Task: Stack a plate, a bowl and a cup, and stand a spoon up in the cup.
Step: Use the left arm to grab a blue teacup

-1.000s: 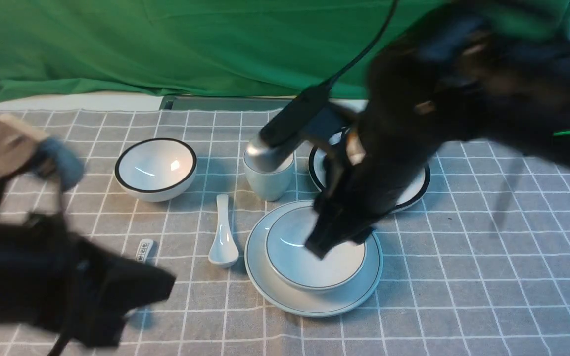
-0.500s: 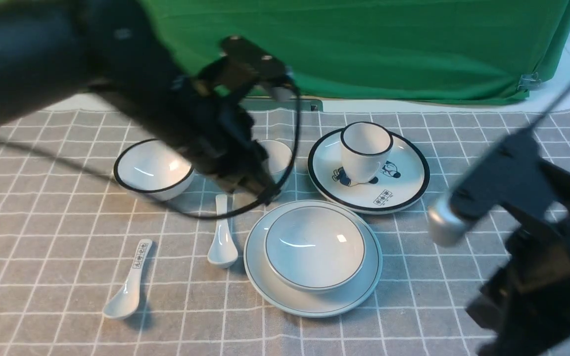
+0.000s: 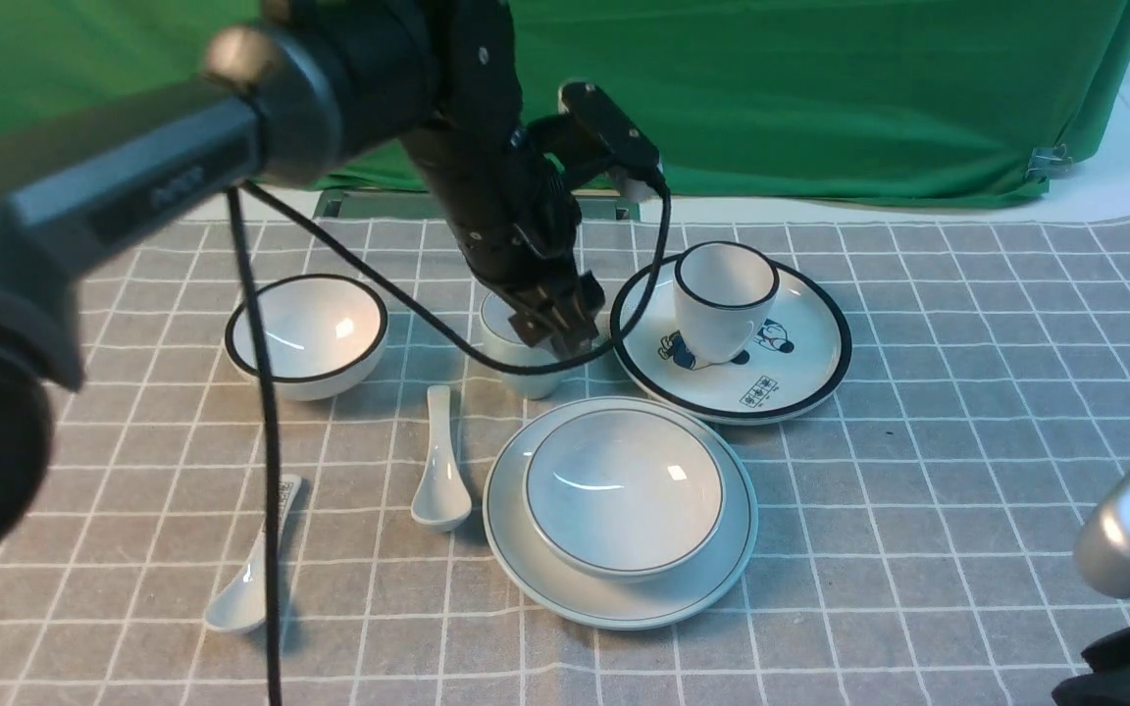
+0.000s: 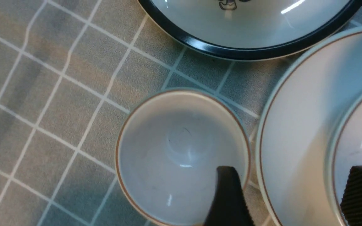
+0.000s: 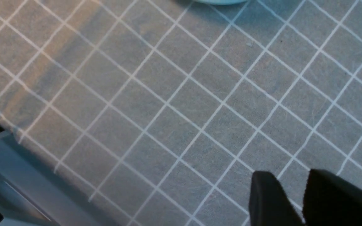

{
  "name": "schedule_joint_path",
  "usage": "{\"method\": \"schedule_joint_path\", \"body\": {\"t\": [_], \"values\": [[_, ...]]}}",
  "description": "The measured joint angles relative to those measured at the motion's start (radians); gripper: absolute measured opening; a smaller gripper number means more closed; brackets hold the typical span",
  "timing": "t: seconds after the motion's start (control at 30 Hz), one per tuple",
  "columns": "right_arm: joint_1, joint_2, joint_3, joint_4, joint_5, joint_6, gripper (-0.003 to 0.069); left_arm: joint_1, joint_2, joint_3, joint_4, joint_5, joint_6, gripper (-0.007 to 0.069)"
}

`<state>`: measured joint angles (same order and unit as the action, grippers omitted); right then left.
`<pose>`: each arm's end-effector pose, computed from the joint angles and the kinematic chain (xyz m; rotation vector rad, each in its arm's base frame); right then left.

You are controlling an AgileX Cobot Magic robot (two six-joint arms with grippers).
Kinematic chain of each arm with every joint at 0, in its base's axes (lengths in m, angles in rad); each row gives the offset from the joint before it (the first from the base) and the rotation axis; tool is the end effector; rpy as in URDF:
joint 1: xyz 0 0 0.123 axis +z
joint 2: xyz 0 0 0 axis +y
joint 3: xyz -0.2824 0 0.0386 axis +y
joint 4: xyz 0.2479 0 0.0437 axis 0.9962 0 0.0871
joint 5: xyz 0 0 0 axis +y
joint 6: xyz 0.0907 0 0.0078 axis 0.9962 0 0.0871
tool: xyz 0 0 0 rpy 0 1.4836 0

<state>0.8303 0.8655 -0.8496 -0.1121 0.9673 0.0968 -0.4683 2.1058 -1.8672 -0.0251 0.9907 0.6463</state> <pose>0.1085 0.1063 0.3321 -0.9242 2.2979 0.2614 0.4151 -0.2121 0.2473 1.4240 2.3086 0.0201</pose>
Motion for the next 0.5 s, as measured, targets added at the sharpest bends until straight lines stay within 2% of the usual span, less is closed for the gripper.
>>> {"method": "schedule_joint_path", "body": {"t": [0.07, 0.2, 0.23, 0.27, 0.3, 0.33, 0.37, 0.43, 0.5], "values": [[0.0, -0.005, 0.001, 0.0, 0.0, 0.0, 0.0216, 0.0, 0.02, -0.001, 0.009, -0.022, 0.003, 0.0456], [0.0, -0.011, 0.001, 0.001, 0.004, 0.014, 0.0216, 0.0, 0.081, -0.001, 0.038, -0.019, 0.003, 0.033], [0.0, -0.011, 0.001, 0.001, 0.004, 0.016, 0.0216, 0.0, 0.087, -0.001, 0.04, -0.01, 0.002, 0.0267], [0.0, -0.011, 0.001, 0.001, 0.004, 0.016, 0.0216, 0.0, 0.087, -0.001, 0.041, -0.009, 0.002, 0.0267], [0.0, -0.011, 0.001, 0.001, 0.004, 0.017, 0.0216, 0.0, 0.09, -0.001, 0.041, -0.005, 0.002, 0.0219], [0.0, -0.011, 0.001, 0.001, 0.004, 0.018, 0.0215, 0.0, 0.091, -0.001, 0.042, 0.005, 0.002, 0.0118], [0.0, -0.011, 0.001, 0.001, 0.004, 0.018, 0.0213, 0.0, 0.089, -0.002, 0.042, 0.014, 0.002, 0.0074], [0.0, -0.015, 0.001, 0.001, 0.004, 0.018, 0.0212, -0.001, 0.076, -0.006, 0.046, 0.058, 0.002, 0.0031], [0.0, -0.026, 0.001, 0.001, 0.004, 0.018, 0.0212, -0.005, 0.058, -0.015, 0.051, 0.112, -0.008, 0.003]]}}
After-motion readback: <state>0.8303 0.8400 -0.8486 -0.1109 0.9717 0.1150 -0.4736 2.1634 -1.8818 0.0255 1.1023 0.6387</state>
